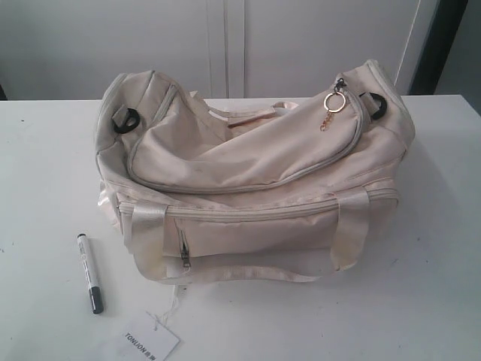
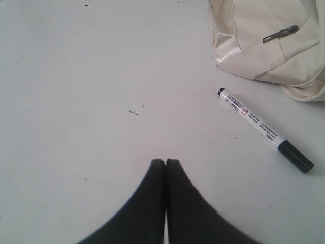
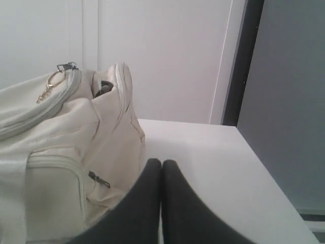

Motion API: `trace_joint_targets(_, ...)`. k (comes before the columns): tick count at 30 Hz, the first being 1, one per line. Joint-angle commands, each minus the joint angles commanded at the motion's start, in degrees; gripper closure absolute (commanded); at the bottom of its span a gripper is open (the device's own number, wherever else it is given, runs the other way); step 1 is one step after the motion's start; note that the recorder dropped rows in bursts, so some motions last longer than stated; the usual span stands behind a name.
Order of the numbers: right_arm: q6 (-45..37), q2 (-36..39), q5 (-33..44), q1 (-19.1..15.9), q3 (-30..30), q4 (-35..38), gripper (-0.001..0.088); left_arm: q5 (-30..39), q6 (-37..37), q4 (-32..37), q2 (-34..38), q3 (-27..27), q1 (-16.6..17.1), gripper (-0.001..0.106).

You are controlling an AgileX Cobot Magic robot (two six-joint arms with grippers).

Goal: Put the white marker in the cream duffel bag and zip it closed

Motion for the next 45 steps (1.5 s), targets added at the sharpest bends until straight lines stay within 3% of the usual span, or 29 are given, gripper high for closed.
trace_joint_targets(10,0.00,0.00,-7.98,0.00,0.00,0.00,0.0868,0.00,0.00,0.00,0.00,0.00,0.00,0.105)
trace_joint_targets(24,-0.39,0.00,-11.48,0.00,0.00,0.00,0.0868,0.00,0.00,0.00,0.00,0.00,0.00,0.105)
trace_joint_targets(33,-0.03,0.00,-20.29,0.00,0.00,0.00,0.0868,0.00,0.00,0.00,0.00,0.00,0.00,0.105)
trace_joint_targets(39,-0.03,0.00,-18.56,0.00,-1.21,0.00,0.0868,0.00,0.00,0.00,0.00,0.00,0.00,0.105)
trace_joint_targets(45,-0.03,0.00,-5.23,0.00,-8.89,0.00,0.0868,0.00,0.00,0.00,0.00,0.00,0.00,0.105)
